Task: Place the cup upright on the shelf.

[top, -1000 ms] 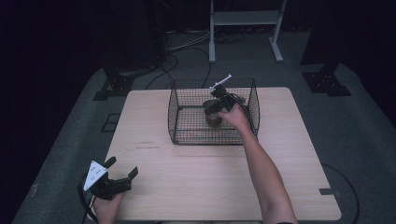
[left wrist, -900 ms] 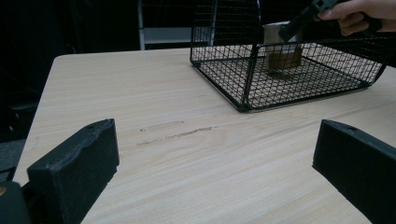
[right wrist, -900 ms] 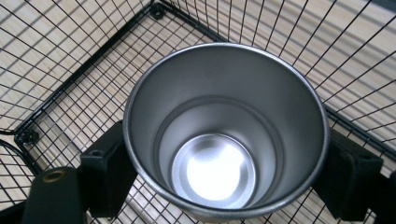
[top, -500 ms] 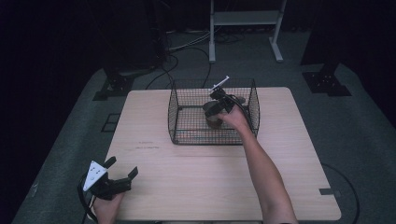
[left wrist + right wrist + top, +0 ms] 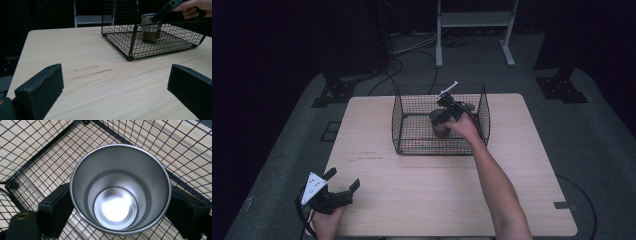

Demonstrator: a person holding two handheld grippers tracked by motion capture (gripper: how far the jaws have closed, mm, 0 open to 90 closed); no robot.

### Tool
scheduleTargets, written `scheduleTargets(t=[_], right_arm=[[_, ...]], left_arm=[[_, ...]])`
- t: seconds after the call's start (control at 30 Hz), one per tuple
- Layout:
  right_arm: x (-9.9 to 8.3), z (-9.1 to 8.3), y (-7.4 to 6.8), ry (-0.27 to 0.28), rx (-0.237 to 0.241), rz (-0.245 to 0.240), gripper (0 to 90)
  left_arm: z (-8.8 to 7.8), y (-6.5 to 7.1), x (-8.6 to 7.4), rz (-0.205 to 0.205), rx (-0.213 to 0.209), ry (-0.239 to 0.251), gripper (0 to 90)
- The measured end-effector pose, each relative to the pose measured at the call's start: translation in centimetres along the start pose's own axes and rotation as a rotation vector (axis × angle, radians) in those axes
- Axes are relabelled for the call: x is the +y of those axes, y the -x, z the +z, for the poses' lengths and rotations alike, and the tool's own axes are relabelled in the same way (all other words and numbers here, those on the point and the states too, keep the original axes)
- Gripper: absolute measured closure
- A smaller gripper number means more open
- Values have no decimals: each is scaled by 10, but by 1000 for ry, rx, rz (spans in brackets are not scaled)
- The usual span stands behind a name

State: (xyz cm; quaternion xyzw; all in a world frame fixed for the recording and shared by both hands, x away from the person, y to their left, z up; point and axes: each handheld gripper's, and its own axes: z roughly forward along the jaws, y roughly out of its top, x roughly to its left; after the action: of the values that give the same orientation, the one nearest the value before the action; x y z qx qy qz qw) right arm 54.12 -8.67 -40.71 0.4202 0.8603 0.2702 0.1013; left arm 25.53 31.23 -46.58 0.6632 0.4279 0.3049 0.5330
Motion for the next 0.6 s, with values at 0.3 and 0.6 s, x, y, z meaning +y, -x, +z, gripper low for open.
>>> scheduleTargets(t=[0.3, 0.6], right_arm=[[-1, -1, 1, -2, 4, -7, 123], [-2, -2, 0, -4, -6, -16, 118]], left_arm=[[1, 1, 0, -4, 2, -4, 0], [2, 2, 0, -2, -1, -1, 0]])
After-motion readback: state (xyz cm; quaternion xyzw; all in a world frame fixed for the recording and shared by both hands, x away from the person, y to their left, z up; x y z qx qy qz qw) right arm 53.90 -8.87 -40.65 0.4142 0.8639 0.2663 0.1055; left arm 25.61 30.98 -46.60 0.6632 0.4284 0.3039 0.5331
